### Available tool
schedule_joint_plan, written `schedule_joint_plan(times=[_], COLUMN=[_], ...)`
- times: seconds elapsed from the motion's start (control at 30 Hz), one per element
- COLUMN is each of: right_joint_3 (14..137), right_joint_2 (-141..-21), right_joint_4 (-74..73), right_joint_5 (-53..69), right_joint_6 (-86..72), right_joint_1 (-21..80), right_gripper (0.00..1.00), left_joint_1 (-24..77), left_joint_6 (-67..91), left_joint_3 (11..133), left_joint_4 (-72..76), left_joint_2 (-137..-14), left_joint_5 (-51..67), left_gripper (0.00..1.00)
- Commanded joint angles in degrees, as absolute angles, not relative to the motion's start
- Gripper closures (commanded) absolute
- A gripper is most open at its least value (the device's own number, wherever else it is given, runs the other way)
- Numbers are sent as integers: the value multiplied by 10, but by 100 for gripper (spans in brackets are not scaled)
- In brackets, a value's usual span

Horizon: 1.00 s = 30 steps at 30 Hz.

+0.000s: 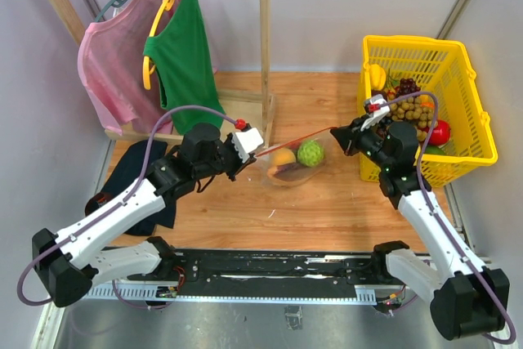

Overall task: Place the food in the zip-top bag and seal the zipper
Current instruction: Zip the zipper food storage bag at the center of the board, then place the zipper food storage bag at the center of the board.

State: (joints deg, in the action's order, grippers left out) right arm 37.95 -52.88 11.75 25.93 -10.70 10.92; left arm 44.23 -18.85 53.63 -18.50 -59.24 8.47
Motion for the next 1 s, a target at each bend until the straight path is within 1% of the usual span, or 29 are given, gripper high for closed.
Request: schedule_joint_plan(times=[0.0, 0.23, 0.37, 0.43, 0.73, 0.9, 0.97], right_joint_3=[425, 483, 473, 468, 441, 433, 430], right_joint_2=[-557, -617, -612, -606, -542, -501, -478], right_joint_4=[153, 161, 150, 125, 31, -30, -43], right_joint_5=[264, 320, 328, 334, 385, 400, 402], right_joint_6=[-98, -112, -109, -105, -107, -90, -87], right_joint_1=[91, 91, 91, 91, 96, 110, 110], right_gripper=[99, 99, 99, 98, 89, 82, 77], left_joint_1=[424, 407, 408, 408, 408, 408, 408], left_joint_6=[-178, -190, -181, -178, -112, -66, -53], left_joint_3=[564, 632, 620, 608, 545, 506, 492], left_joint_4=[-176, -166, -140, -145, -166, -162, -160], left_joint_2=[-611, -662, -660, -653, -618, -590, -583], left_joint_5=[97, 54, 43, 75, 182, 258, 281], left_gripper=[100, 100, 100, 99, 94, 93, 93])
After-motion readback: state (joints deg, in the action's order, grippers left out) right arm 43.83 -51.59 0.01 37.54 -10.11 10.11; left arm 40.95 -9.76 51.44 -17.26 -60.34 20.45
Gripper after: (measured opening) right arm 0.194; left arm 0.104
